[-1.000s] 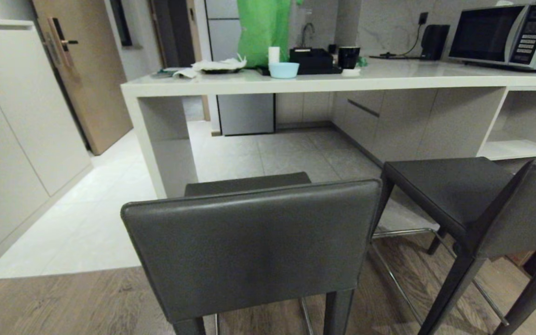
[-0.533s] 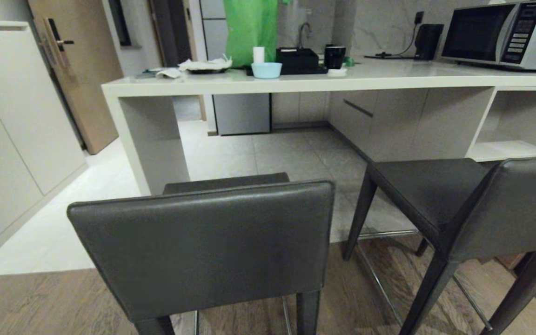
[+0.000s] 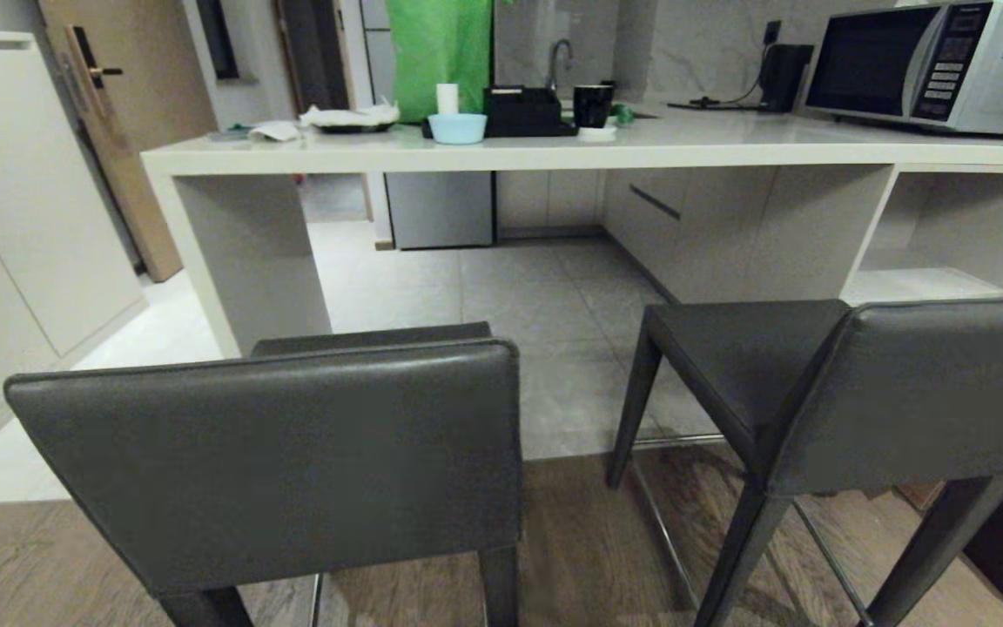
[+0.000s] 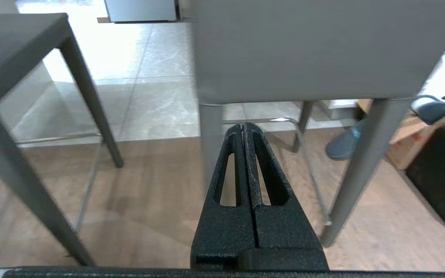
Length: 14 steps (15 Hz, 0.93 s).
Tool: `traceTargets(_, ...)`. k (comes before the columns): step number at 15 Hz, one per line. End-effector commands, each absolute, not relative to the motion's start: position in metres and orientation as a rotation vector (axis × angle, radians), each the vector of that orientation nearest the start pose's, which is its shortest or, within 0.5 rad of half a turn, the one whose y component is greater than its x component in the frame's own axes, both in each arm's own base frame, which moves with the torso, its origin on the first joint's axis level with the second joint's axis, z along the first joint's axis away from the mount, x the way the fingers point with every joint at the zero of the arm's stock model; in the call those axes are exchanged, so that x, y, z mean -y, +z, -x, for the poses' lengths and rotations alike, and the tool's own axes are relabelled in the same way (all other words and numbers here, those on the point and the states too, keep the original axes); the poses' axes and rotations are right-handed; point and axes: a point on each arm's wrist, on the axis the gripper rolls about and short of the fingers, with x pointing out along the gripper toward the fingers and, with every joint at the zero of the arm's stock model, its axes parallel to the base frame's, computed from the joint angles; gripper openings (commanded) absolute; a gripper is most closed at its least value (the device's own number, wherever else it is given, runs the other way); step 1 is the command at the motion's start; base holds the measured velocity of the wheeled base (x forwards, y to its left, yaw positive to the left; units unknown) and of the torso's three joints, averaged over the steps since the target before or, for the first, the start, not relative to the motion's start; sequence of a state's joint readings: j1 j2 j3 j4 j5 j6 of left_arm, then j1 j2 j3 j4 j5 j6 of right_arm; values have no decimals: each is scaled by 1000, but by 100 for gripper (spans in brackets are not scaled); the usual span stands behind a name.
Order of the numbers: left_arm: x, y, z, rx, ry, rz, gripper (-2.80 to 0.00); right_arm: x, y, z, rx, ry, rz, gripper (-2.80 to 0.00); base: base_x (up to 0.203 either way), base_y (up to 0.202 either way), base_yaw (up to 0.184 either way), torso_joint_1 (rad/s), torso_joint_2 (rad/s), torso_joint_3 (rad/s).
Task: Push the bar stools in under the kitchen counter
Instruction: Push the gray chair back under the dining table
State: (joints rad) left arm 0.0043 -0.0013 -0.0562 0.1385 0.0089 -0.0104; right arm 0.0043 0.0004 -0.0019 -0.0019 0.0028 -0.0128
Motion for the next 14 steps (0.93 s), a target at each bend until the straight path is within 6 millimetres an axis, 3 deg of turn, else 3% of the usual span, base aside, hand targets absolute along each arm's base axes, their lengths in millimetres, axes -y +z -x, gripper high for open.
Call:
traceTargets(1, 0, 77, 28, -83, 14, 11, -280, 0, 76, 23, 5, 8, 14, -280, 0, -195, 2, 2, -1, 6)
traceTargets(14, 0, 77, 28, -83, 14, 11, -280, 0, 76, 23, 5, 8, 14, -280, 0, -192, 3, 3, 2, 4)
